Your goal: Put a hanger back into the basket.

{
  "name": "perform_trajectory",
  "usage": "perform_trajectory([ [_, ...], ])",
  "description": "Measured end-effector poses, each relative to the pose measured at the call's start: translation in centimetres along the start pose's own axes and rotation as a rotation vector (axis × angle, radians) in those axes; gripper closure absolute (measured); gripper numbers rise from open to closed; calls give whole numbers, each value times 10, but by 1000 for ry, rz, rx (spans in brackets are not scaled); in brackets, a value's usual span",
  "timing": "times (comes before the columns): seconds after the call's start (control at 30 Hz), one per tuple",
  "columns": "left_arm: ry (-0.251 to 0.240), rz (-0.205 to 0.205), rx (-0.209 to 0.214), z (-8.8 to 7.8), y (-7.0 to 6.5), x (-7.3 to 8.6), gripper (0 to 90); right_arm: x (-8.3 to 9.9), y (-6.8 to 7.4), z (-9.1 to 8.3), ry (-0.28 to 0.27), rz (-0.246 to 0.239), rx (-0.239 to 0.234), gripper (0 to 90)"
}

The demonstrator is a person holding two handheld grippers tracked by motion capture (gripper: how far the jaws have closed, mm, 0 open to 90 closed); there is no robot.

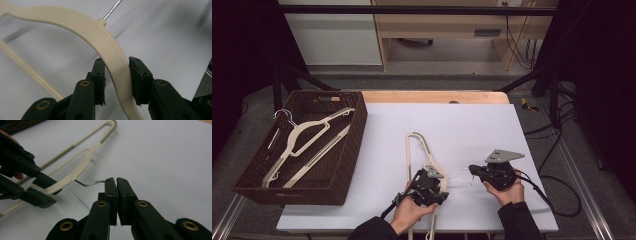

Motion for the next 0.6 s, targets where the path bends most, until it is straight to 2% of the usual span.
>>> perform_trajectory([
  [0.07, -11, -6, -16, -5, 3, 0, 718, -3, 1, -4, -44, 6, -34, 822],
  [0.23, -18, 6, -25, -18, 13, 1, 739, -9, 3, -15, -137, 5, -66, 734],
  [0.4, -32, 38, -42, -33, 19, 3, 747, -9, -3, -21, -186, 30, -9, 648],
  [0.6, -58, 72, -50, -53, 28, 5, 757, -4, -13, -24, -215, 71, 37, 529],
])
Point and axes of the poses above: each handheld gripper's, and its own axes: z roughly forward along the jaws, x roughly out of its underside, y roughly to its left, the point moved 2 cm from there along z, roughly forward along the jaws, and after that the axes turned 3 degrees about z, right-handed, at the moved point
